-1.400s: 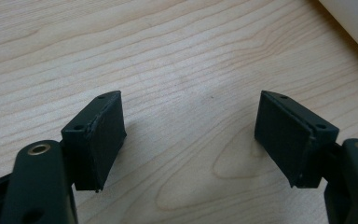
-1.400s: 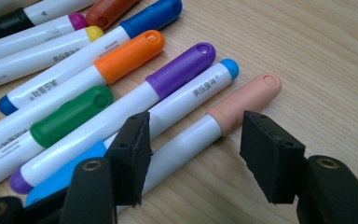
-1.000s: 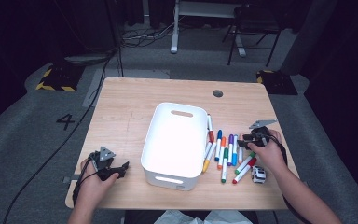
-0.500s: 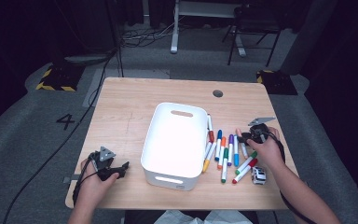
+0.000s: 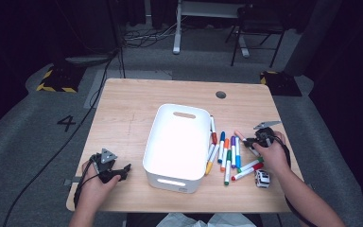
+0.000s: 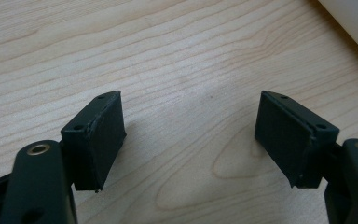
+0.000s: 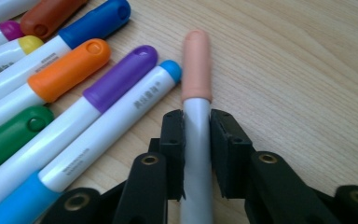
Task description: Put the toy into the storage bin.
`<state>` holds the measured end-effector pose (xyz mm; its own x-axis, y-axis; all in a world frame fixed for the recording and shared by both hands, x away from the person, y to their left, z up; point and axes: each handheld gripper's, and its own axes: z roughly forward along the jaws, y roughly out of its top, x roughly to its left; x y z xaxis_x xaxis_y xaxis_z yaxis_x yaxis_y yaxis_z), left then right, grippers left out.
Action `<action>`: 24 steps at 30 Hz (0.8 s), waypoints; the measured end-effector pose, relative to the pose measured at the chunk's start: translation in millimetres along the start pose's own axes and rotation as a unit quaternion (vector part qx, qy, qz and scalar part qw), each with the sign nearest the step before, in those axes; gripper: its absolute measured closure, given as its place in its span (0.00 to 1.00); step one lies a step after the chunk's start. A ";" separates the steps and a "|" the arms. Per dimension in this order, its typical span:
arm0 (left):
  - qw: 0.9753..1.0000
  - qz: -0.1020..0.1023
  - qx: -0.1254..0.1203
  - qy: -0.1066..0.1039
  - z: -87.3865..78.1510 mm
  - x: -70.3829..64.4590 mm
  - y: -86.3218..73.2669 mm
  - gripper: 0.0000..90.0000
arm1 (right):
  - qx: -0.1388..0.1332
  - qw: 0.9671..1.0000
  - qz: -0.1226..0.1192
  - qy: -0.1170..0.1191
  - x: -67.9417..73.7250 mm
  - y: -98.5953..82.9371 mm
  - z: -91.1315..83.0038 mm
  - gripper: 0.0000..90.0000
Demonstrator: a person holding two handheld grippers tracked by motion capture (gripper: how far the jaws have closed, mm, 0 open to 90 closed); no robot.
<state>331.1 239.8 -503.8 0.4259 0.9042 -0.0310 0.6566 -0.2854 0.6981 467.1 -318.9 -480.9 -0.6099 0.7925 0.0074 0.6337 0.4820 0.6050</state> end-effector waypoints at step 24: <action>1.000 0.001 0.000 0.001 0.0 -0.2 -0.1 0.27 | -0.037 0.999 -0.002 0.020 9.7 18.6 -39.9 0.85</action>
<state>331.0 239.6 -503.8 0.4256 0.9045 -0.0279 0.6554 -0.2868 0.6987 454.0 -317.2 -437.8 -0.6320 0.7742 0.0346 0.5944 0.4557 0.6626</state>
